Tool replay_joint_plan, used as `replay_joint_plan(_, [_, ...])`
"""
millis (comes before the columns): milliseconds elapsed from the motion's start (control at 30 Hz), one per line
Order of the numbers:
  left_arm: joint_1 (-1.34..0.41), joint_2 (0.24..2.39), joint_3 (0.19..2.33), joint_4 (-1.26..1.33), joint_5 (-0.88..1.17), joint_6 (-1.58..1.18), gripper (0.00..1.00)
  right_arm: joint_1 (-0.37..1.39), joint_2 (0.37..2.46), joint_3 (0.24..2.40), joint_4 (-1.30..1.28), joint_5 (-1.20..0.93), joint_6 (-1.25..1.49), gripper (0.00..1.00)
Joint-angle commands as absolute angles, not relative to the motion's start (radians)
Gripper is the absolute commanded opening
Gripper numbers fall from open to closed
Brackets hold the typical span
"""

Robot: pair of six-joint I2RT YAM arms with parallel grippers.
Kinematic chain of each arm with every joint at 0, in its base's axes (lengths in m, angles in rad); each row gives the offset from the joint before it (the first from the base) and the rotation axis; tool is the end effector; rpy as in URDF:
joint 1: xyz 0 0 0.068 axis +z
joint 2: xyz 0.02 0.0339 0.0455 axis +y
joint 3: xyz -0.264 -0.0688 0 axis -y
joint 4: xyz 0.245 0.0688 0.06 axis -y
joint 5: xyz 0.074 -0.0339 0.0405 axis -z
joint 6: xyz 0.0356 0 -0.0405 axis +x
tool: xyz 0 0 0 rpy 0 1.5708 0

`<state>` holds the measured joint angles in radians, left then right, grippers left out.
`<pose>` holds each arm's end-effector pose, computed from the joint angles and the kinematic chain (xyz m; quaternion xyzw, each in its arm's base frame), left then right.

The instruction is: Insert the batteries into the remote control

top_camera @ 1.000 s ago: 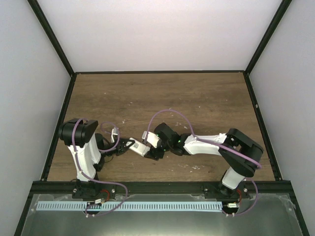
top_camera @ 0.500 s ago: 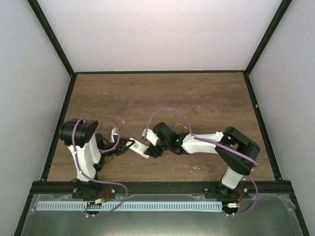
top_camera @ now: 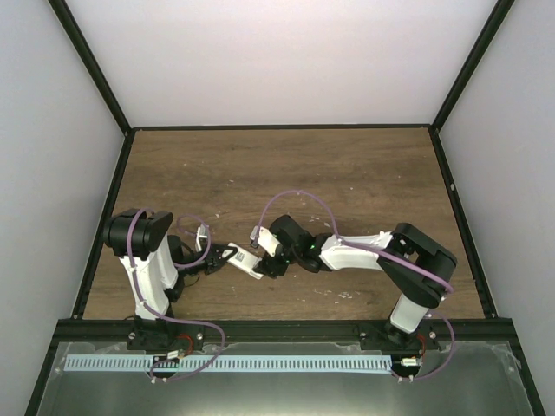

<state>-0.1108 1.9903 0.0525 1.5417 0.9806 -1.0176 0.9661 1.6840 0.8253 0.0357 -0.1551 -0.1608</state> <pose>0.1778 -0.0495 0.0682 -0.0871 0.7745 -0.5926 0.2035 0.1828 0.2743 0.1495 -0.5196 0.7695 0.2090 0.3068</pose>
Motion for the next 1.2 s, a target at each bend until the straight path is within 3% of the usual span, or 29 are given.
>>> replay_joint_plan(0, [-0.116,1.998,0.039,1.603,0.957,-0.963,0.0,0.962,1.716,0.834,0.025,-0.157,-0.158,0.74])
replay_joint_plan(267, [-0.115,1.997,0.04,1.603,0.956,-0.963,0.0,0.97,1.727,0.824,0.024,-0.197,-0.146,0.72])
replay_joint_plan(433, [-0.115,1.997,0.039,1.603,0.956,-0.962,0.0,0.974,1.727,0.812,0.028,-0.242,-0.139,0.58])
replay_joint_plan(1167, [-0.114,1.991,0.035,1.603,0.954,-0.962,0.0,0.974,1.71,0.804,0.039,-0.312,-0.144,0.44])
